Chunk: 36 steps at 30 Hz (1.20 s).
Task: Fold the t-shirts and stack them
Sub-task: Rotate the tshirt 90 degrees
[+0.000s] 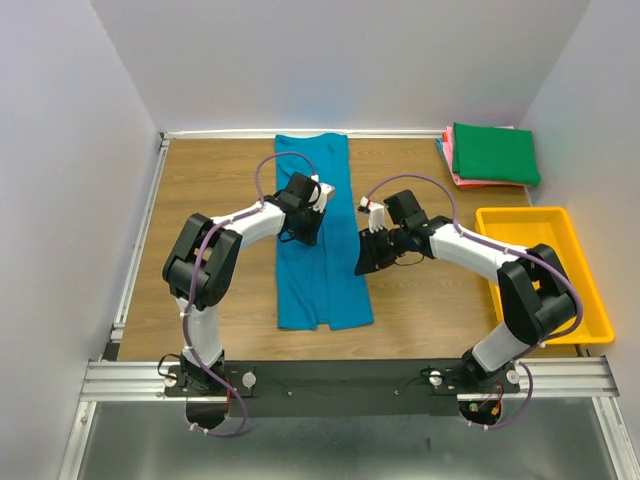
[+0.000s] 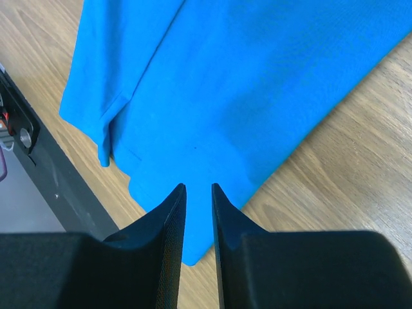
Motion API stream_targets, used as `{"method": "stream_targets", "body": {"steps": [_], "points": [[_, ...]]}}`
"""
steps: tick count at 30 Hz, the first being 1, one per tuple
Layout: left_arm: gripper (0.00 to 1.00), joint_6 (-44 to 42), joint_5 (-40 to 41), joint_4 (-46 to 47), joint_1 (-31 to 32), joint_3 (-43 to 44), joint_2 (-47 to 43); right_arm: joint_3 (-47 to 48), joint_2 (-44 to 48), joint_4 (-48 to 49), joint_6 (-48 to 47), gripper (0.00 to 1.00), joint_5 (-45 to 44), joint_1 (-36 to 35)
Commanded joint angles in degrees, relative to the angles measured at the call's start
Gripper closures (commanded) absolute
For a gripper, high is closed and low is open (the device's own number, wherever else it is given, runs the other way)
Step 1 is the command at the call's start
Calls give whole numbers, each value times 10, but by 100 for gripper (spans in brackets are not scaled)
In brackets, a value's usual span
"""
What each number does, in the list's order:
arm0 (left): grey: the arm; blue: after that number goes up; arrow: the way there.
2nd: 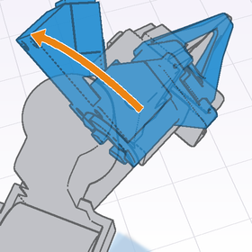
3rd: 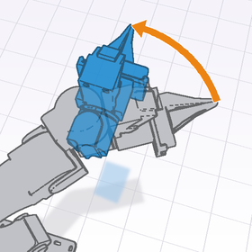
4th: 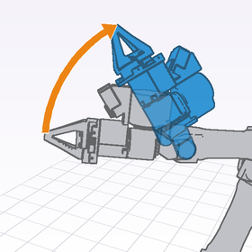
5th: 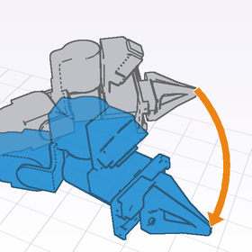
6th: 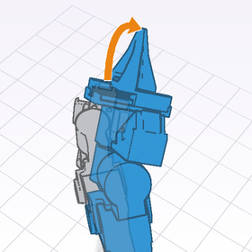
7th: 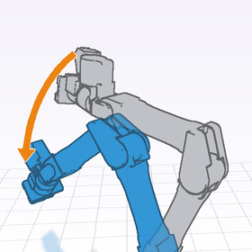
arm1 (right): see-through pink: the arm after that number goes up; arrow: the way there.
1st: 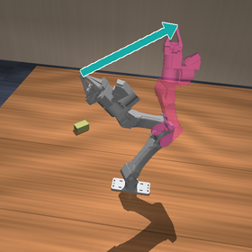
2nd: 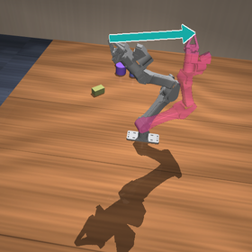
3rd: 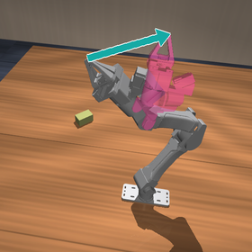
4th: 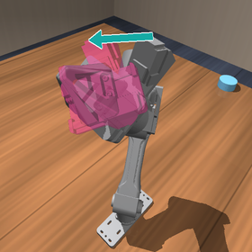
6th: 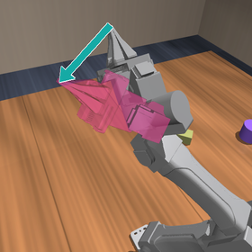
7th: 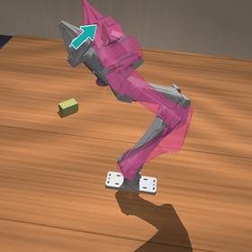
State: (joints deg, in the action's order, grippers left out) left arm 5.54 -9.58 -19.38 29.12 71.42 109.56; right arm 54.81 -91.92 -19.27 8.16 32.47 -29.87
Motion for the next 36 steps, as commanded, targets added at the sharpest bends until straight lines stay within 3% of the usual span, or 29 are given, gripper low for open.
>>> {"method": "stream_targets", "body": {"steps": [1,9,20,27,30,33,34,36], "points": [[76,2,19,-10,2,10,16,-8,17,11,3,70,12,2],[100,-8,10,-20,2,9,-11,-14,20,12,2,70,15,2],[100,-12,-54,-22,2,4,-60,-19,19,15,3,70,28,2],[98,-9,-70,-20,2,22,-27,-20,21,16,1,70,32,2],[90,-10,-80,-18,2,29,-13,-23,28,15,-5,69,33,2],[71,-24,-91,-13,-1,27,-30,-25,38,13,-26,67,34,2],[43,-29,-93,-8,-8,25,-59,-25,50,11,-34,65,30,2],[10,-62,-99,6,-20,14,-125,-14,80,-14,-79,57,10,2]]}}
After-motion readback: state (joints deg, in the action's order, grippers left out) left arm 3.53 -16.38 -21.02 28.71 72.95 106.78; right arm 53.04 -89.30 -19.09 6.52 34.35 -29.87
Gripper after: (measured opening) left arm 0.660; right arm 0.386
